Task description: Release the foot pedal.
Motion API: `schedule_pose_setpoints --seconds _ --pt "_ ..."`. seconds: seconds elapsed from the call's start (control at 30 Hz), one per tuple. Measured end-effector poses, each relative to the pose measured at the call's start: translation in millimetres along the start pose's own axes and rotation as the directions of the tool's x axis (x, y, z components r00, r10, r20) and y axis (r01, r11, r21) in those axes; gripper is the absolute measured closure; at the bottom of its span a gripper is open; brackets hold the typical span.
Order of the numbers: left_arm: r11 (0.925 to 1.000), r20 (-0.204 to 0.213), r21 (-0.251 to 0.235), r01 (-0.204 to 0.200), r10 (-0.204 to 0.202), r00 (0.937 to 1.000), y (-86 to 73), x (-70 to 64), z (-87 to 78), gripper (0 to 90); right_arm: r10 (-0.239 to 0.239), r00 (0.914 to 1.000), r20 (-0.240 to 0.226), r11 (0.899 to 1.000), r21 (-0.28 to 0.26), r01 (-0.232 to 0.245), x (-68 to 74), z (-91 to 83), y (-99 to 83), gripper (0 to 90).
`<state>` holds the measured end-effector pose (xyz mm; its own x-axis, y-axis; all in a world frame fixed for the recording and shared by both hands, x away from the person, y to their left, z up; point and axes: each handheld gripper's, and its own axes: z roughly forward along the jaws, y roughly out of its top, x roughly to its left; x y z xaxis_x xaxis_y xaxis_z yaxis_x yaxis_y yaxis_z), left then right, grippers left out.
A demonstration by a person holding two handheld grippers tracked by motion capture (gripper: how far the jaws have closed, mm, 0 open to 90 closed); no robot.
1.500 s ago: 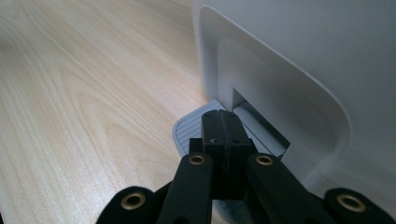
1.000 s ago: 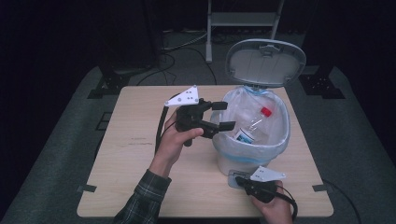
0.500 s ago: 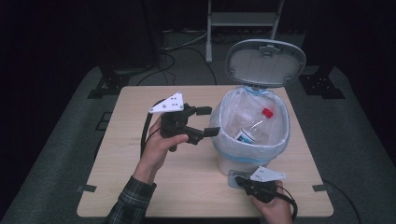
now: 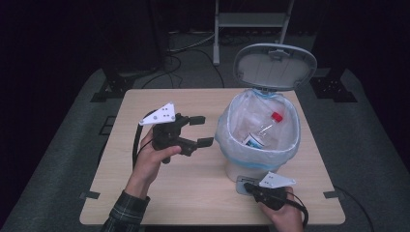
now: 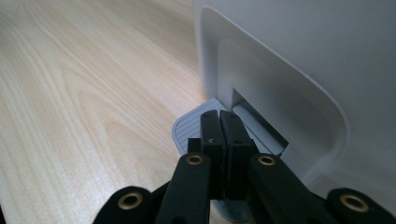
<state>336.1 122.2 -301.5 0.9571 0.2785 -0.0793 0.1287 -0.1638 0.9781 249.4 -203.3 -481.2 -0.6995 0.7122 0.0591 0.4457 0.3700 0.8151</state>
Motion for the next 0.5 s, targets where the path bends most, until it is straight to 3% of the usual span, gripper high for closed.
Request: schedule_pose_setpoints --seconds 0.2,0.33,0.5 --pt "0.9997 -0.013 0.008 0.023 -0.023 0.9997 -13.8 -1.6 -6.5 20.0 0.003 1.0000 0.000 1.000 0.004 -0.003 1.5 -6.2 2.6 87.6" --pt "0.9993 -0.022 0.016 0.033 -0.032 0.9992 -22.9 -1.9 -11.3 19.1 0.012 0.9998 -0.014 0.999 -0.037 -0.013 3.7 -13.9 6.1 86.7" --pt "0.9985 -0.045 0.031 0.044 -0.043 0.9981 -36.5 -2.4 -16.6 17.8 0.006 0.9995 -0.030 0.999 -0.041 -0.007 7.2 -18.2 9.3 84.1"
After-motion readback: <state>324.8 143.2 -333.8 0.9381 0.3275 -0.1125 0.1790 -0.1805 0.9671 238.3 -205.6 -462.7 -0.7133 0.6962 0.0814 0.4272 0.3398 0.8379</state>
